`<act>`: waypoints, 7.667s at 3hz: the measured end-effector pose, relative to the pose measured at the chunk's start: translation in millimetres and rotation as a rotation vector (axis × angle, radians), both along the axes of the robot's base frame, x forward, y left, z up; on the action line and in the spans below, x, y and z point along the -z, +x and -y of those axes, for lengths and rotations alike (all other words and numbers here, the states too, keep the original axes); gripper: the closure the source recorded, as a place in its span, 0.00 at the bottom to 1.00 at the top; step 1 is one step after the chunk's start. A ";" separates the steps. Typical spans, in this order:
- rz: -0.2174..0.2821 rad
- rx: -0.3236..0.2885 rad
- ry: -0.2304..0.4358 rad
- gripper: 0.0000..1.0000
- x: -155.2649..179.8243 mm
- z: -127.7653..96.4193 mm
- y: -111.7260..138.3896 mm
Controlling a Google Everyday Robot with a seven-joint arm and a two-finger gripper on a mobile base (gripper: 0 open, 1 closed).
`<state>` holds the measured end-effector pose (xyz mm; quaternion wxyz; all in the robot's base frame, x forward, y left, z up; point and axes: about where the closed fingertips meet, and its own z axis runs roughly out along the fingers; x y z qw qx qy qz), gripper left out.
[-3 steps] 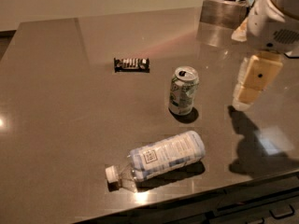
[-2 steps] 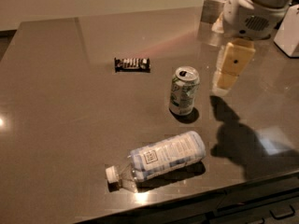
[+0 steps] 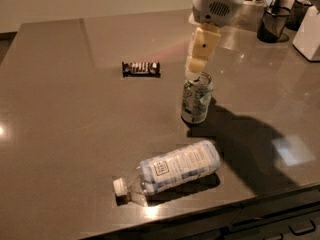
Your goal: Move rxbar chocolate near blue plastic bottle
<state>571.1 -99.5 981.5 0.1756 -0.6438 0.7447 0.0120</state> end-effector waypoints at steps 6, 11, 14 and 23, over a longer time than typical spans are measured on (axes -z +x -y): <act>-0.176 -0.099 -0.019 0.00 122.4 -121.1 114.9; -0.196 -0.078 -0.024 1.00 135.4 -113.3 135.8; -0.154 -0.283 0.057 1.00 63.3 -111.0 2.0; -0.355 -0.375 0.065 0.00 92.7 -119.7 -146.2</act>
Offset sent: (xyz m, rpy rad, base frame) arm 0.0701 0.0750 -0.0515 0.0224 0.1260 0.0622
